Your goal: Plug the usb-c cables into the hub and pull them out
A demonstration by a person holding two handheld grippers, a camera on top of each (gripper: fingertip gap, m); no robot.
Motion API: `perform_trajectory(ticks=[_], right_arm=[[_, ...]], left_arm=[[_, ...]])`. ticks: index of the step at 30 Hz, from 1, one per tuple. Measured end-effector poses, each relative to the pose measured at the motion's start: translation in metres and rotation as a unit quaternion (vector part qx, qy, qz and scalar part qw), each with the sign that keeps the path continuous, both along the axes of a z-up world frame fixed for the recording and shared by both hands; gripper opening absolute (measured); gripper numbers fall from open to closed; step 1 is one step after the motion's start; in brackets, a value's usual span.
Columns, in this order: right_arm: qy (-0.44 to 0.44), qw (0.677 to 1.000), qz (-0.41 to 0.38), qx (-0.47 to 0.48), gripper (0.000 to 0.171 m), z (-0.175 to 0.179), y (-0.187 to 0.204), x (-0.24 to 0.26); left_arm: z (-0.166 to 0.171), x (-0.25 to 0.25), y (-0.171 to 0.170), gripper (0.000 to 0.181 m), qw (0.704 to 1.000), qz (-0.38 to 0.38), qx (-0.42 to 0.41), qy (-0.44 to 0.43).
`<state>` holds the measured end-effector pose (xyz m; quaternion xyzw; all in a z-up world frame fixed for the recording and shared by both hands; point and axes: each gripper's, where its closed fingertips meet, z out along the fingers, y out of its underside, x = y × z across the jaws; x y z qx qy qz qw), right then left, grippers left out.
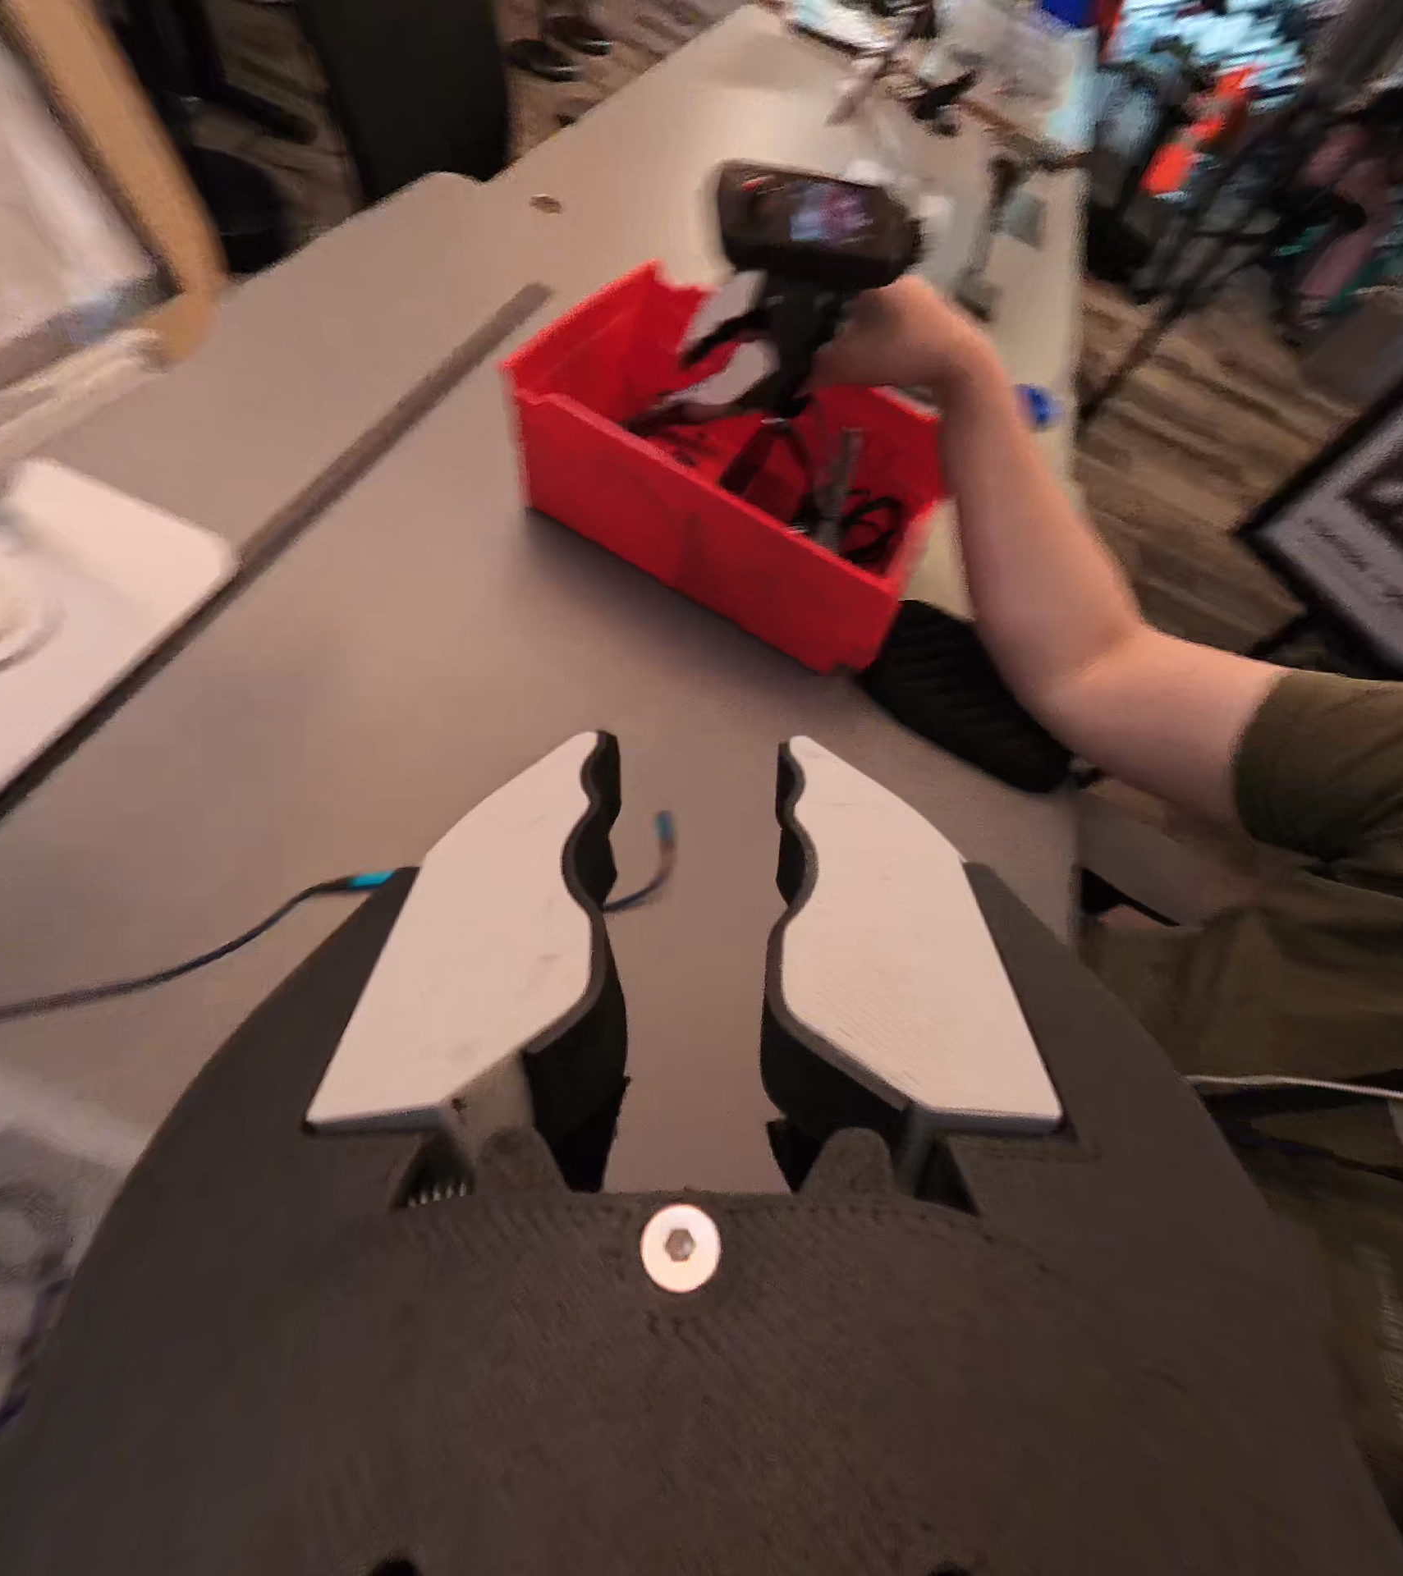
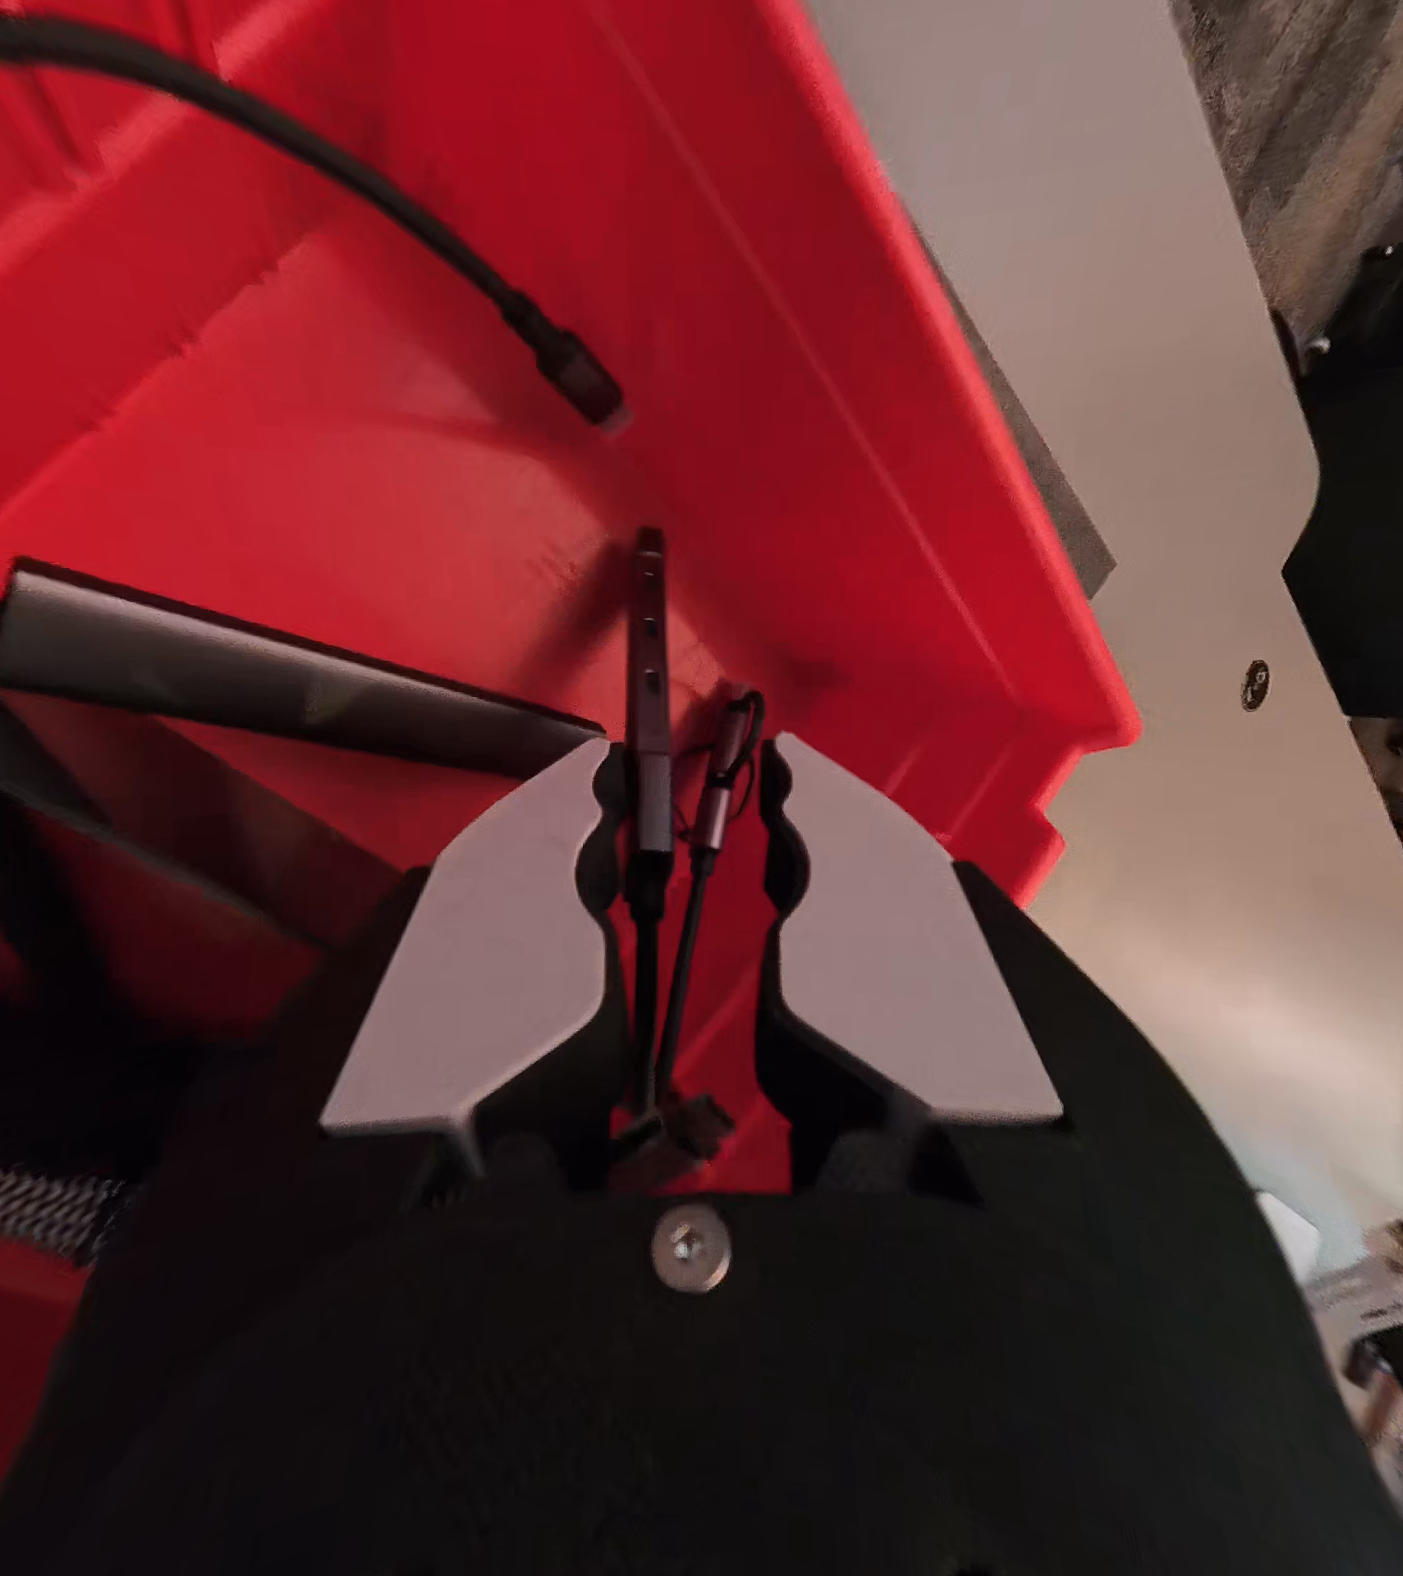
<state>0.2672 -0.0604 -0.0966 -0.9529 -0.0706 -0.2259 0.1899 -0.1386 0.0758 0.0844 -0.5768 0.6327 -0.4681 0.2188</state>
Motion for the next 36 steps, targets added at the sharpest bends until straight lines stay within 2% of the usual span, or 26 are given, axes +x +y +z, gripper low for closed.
perform_trajectory(ticks=[3,6,9,12,14,18,21,23,26,28,31,34,36], right_arm=[[-0.002,0.998,0.007,0.056,0.044,0.028,0.000,-0.005],[-0.020,0.990,0.017,0.138,0.045,0.073,0.003,-0.015],[-0.035,0.974,0.041,0.221,0.045,0.117,0.011,-0.037],[-0.042,0.961,0.079,0.263,0.045,0.143,0.019,-0.064],[-0.038,0.957,0.102,0.268,0.045,0.148,0.024,-0.080],[-0.028,0.954,0.132,0.266,0.046,0.150,0.031,-0.100],[-0.014,0.953,0.145,0.267,0.045,0.149,0.034,-0.108],[-0.010,0.952,0.149,0.266,0.045,0.148,0.036,-0.109],[-0.010,0.955,0.151,0.256,0.045,0.144,0.037,-0.109],[-0.013,0.957,0.150,0.248,0.045,0.141,0.038,-0.108],[-0.018,0.959,0.152,0.237,0.044,0.137,0.040,-0.108],[-0.026,0.960,0.154,0.232,0.041,0.136,0.042,-0.110],[-0.030,0.958,0.158,0.236,0.039,0.138,0.045,-0.113]], left_arm=[[-0.008,-0.028,0.067,0.038,0.986,0.132,0.102,0.024],[-0.027,-0.067,0.134,0.040,0.947,0.236,0.205,0.077],[-0.065,-0.094,0.176,0.043,0.921,0.265,0.249,0.138],[-0.110,-0.105,0.203,0.056,0.910,0.275,0.227,0.213],[-0.134,-0.101,0.213,0.067,0.908,0.270,0.206,0.244],[-0.164,-0.083,0.218,0.075,0.912,0.246,0.194,0.263],[-0.178,-0.080,0.222,0.068,0.901,0.241,0.208,0.296],[-0.185,-0.076,0.222,0.071,0.899,0.238,0.204,0.305],[-0.204,-0.082,0.225,0.066,0.880,0.231,0.212,0.357],[-0.215,-0.084,0.226,0.056,0.871,0.227,0.209,0.383],[-0.223,-0.085,0.220,0.030,0.871,0.217,0.177,0.404],[-0.209,-0.085,0.217,0.013,0.879,0.229,0.149,0.391],[-0.185,-0.085,0.217,0.010,0.886,0.250,0.152,0.360]])
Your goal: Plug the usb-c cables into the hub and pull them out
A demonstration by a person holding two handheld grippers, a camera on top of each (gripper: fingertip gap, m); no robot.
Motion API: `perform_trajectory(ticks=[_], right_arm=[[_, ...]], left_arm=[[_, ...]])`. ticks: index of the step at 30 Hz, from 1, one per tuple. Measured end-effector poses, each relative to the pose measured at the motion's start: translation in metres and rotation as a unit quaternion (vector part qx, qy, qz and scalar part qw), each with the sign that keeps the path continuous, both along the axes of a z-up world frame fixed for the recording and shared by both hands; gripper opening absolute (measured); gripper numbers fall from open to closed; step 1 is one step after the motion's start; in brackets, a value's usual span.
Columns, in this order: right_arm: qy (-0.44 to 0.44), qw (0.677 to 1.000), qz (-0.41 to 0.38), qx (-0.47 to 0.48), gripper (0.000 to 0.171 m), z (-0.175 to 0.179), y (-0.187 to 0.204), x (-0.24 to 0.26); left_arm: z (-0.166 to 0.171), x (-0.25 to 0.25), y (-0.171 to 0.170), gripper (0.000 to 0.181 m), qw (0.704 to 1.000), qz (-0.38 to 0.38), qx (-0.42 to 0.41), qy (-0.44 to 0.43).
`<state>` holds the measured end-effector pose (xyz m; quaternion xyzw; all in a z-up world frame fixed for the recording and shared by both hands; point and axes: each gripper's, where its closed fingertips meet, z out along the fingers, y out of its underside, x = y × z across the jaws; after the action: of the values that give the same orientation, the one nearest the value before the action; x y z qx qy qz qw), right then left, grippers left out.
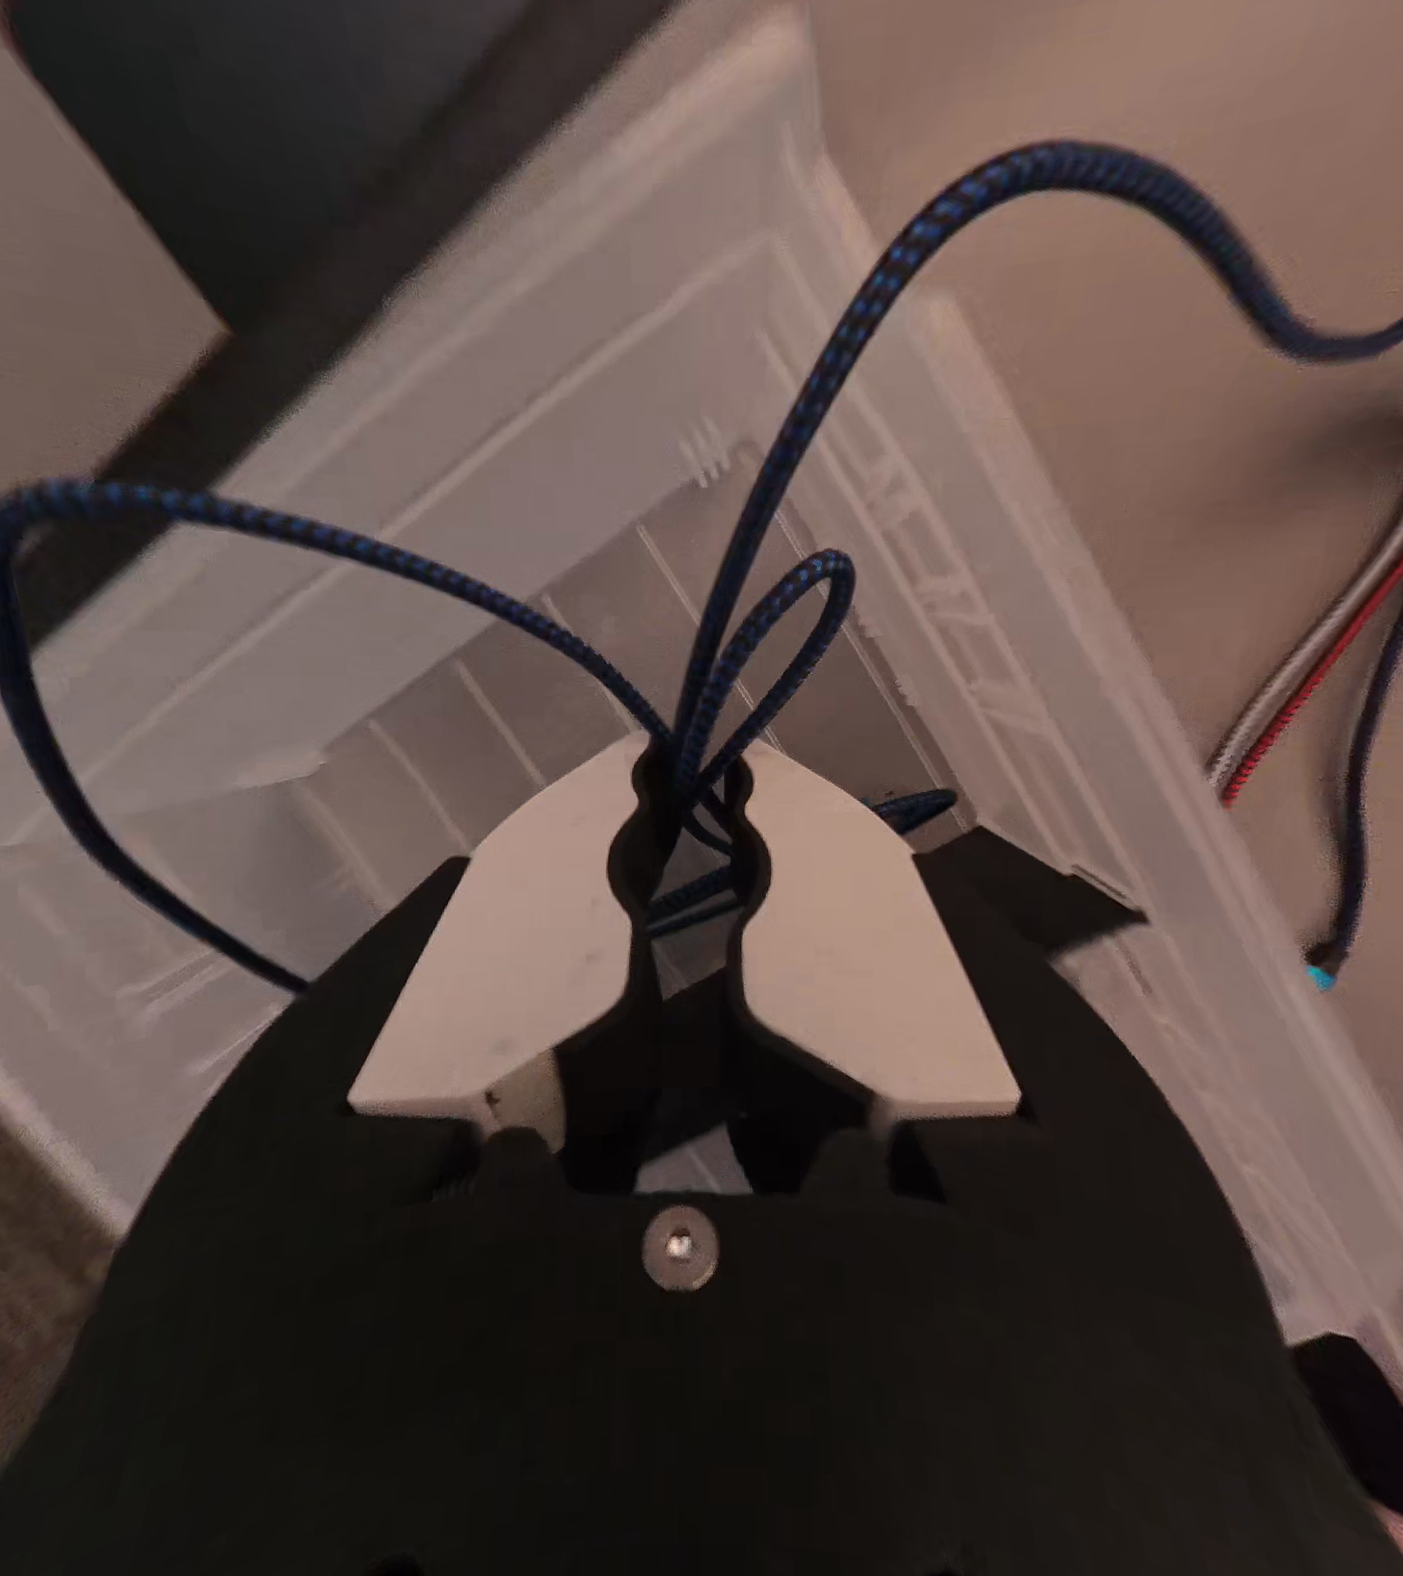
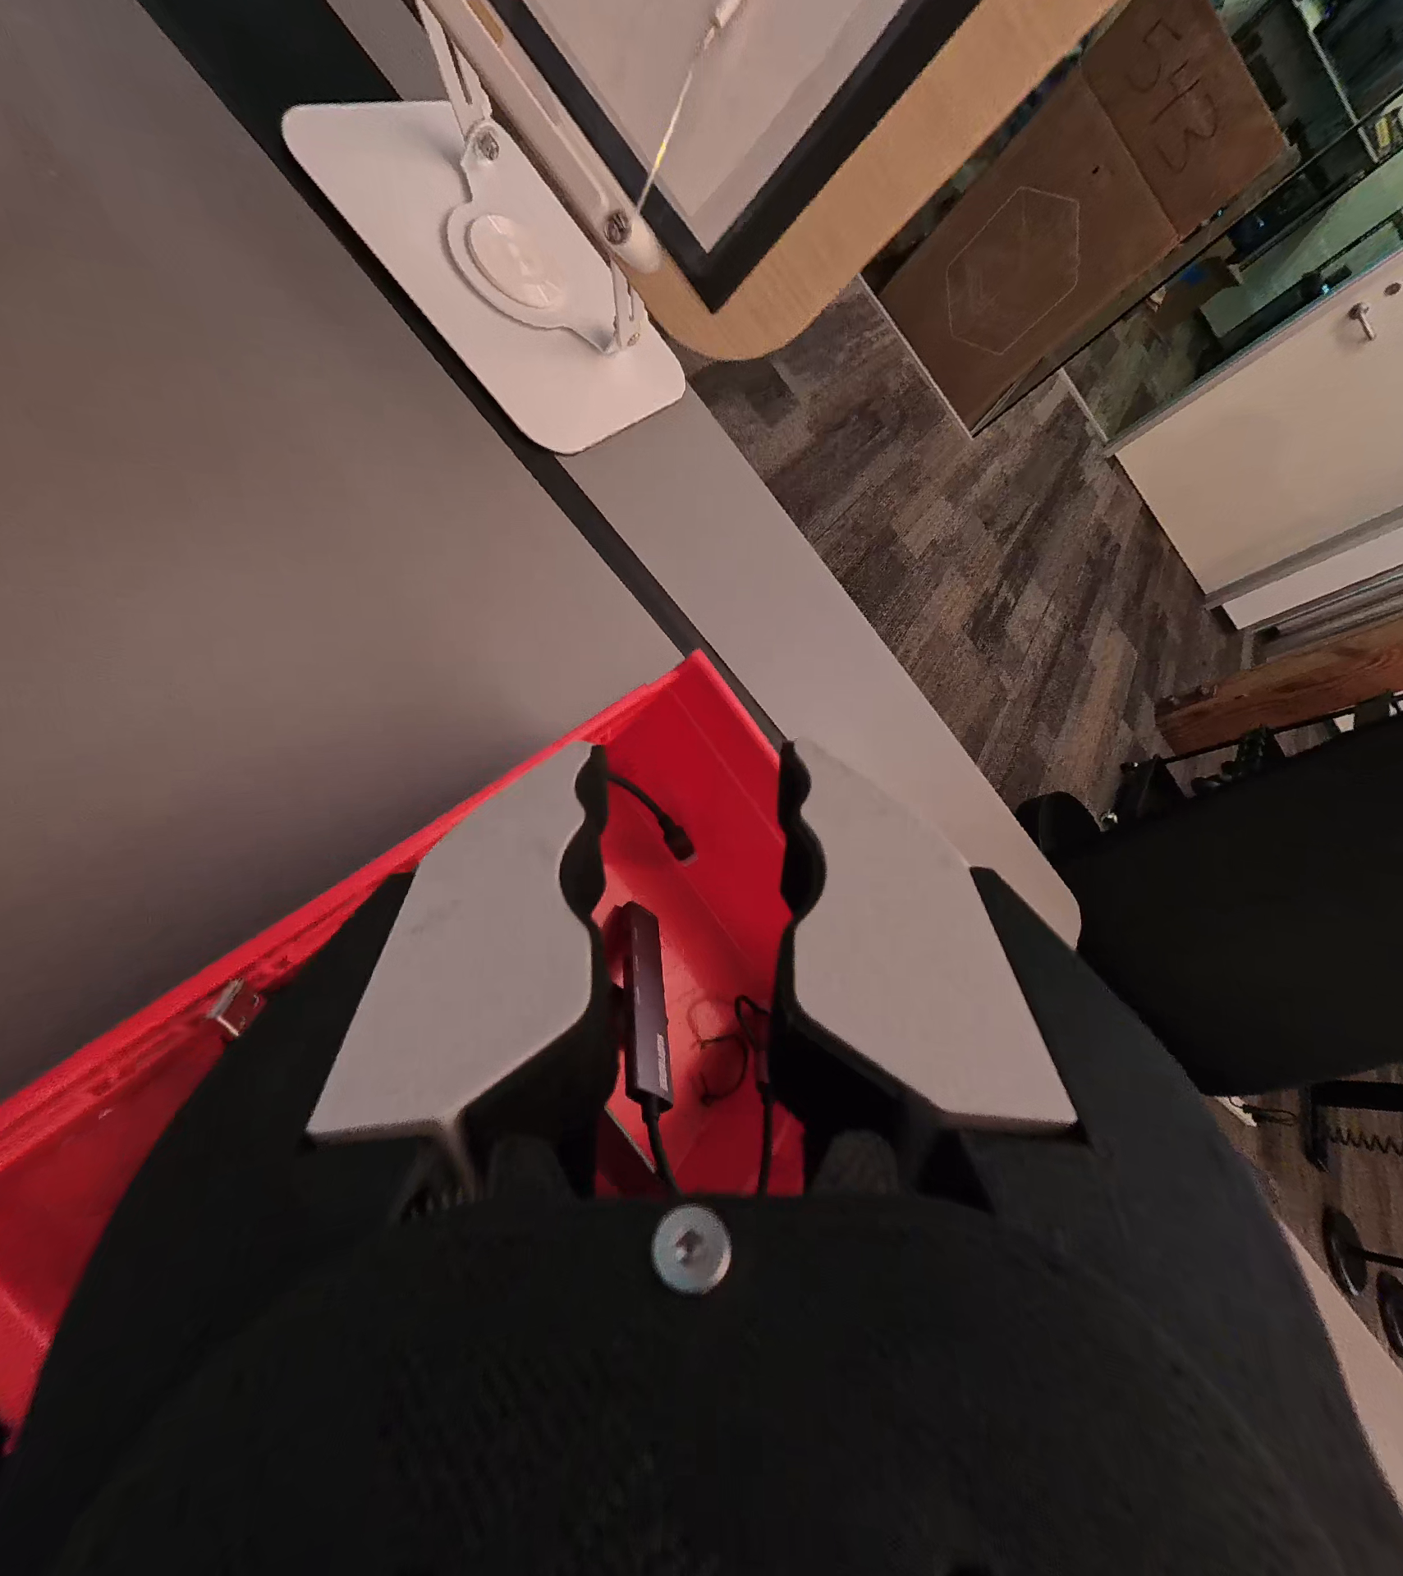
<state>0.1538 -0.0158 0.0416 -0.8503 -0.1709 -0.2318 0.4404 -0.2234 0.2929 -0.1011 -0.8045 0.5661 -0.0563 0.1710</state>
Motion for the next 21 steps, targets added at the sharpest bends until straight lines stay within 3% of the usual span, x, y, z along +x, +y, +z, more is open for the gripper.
perform_trajectory(ticks=[6,11,16,21], right_arm=[[0.006,0.999,0.036,0.028,0.036,0.010,0.019,-0.029],[0.065,0.986,0.146,0.046,0.042,0.012,0.044,-0.101],[0.161,0.935,0.314,0.033,0.056,0.007,0.046,-0.199],[0.179,0.903,0.390,-0.028,0.076,-0.023,0.041,-0.243]], left_arm=[[0.115,0.020,-0.029,0.008,0.979,-0.015,0.096,-0.179],[0.208,0.047,-0.105,0.008,0.917,-0.088,0.082,-0.380],[0.238,0.068,-0.162,0.008,0.875,-0.159,0.046,-0.455],[0.235,0.086,-0.195,0.008,0.849,-0.201,-0.072,-0.483]])
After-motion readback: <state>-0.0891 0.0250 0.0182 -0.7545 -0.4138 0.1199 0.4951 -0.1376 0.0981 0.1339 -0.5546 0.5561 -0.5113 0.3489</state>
